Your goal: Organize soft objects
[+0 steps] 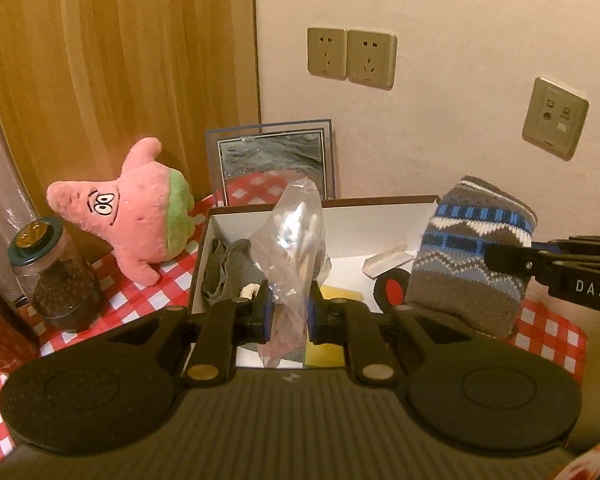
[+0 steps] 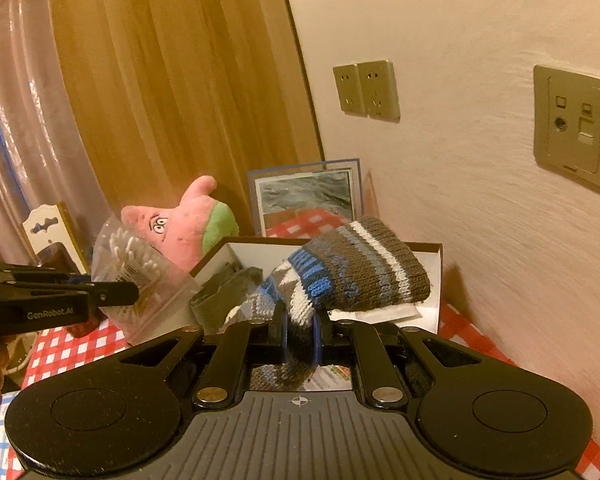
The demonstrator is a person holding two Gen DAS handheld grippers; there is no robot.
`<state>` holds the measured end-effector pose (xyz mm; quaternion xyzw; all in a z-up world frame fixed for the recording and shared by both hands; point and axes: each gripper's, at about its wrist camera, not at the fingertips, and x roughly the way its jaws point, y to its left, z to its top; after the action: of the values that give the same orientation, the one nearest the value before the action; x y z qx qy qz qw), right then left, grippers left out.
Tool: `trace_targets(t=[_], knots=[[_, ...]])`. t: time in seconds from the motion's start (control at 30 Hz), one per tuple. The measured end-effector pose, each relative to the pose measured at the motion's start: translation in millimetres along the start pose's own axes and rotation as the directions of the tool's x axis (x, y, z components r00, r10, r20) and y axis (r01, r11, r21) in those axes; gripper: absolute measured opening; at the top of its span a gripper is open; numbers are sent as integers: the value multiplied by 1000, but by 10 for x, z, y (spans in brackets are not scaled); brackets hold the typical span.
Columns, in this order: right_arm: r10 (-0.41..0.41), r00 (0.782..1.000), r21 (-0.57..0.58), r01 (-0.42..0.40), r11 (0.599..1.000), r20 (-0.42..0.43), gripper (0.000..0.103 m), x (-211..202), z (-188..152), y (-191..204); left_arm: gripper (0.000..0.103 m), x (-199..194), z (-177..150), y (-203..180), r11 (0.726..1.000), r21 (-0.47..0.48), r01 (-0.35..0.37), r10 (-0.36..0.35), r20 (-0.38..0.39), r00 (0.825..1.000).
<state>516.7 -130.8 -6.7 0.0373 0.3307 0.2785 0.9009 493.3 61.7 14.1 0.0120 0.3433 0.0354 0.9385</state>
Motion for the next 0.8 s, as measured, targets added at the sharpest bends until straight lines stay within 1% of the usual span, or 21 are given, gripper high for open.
trace_targets(t=[0.4, 0.8], knots=[[0, 999, 23, 1, 1000, -41, 12, 416, 62, -179, 14, 546, 60, 5, 1000, -2, 11, -11, -70, 997], [-19, 996, 49, 23, 999, -84, 12, 911, 149, -353, 14, 1055, 200, -52, 999, 14, 35, -33, -109, 993]])
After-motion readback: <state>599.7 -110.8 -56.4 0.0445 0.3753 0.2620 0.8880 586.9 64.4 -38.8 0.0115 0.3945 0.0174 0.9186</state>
